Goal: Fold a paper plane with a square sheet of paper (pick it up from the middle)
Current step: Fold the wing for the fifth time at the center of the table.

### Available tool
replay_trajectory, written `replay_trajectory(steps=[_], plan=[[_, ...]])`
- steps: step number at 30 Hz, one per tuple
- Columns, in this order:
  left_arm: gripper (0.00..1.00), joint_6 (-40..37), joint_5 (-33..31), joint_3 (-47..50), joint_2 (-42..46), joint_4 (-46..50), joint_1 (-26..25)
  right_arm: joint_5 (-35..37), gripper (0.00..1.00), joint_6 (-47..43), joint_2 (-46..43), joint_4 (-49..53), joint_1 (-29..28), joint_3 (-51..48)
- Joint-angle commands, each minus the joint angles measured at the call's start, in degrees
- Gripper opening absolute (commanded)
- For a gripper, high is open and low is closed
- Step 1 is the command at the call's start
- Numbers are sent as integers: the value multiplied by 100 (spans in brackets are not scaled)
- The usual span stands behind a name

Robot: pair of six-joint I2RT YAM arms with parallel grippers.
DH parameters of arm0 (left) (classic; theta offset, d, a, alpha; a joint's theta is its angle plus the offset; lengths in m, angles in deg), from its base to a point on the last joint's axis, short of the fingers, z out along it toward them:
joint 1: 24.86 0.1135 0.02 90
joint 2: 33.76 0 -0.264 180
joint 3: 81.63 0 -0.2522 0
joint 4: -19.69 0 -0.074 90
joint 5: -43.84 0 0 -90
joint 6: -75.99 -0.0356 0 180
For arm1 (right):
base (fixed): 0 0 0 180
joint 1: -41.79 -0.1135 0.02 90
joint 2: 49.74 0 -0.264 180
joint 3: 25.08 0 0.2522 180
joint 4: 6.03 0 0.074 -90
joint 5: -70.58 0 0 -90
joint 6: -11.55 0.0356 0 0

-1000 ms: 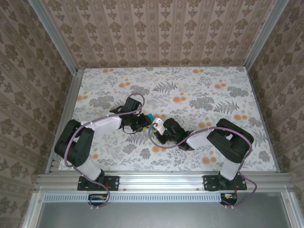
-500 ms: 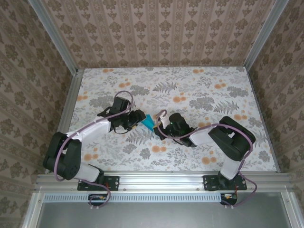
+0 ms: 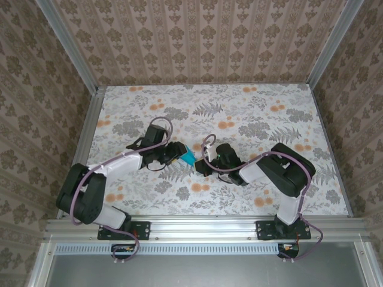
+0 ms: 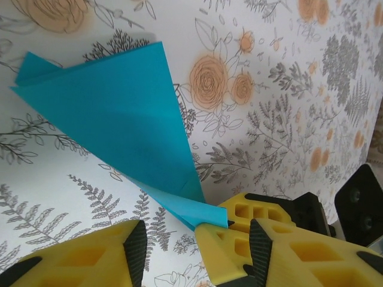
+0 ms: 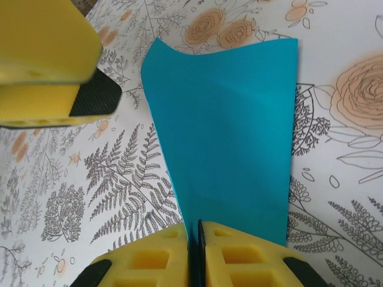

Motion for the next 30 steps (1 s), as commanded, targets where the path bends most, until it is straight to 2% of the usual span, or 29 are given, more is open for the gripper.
replay_trajectory(steps=[1,7,14,30], plan=[[50,-155,110,-23,-191,-161,-55,-249,14,322,138,-210,74,-73],[48,-275,214,-181,-423,-211,-116,-445,13,906,279,-530,244,-152],[48,-382,236,-263,-506,-295,-168,-538,8,1602,442,-967,413,-244],[45,-527,196,-426,-806,-582,-169,-718,3,2558,494,-1034,607,-258]])
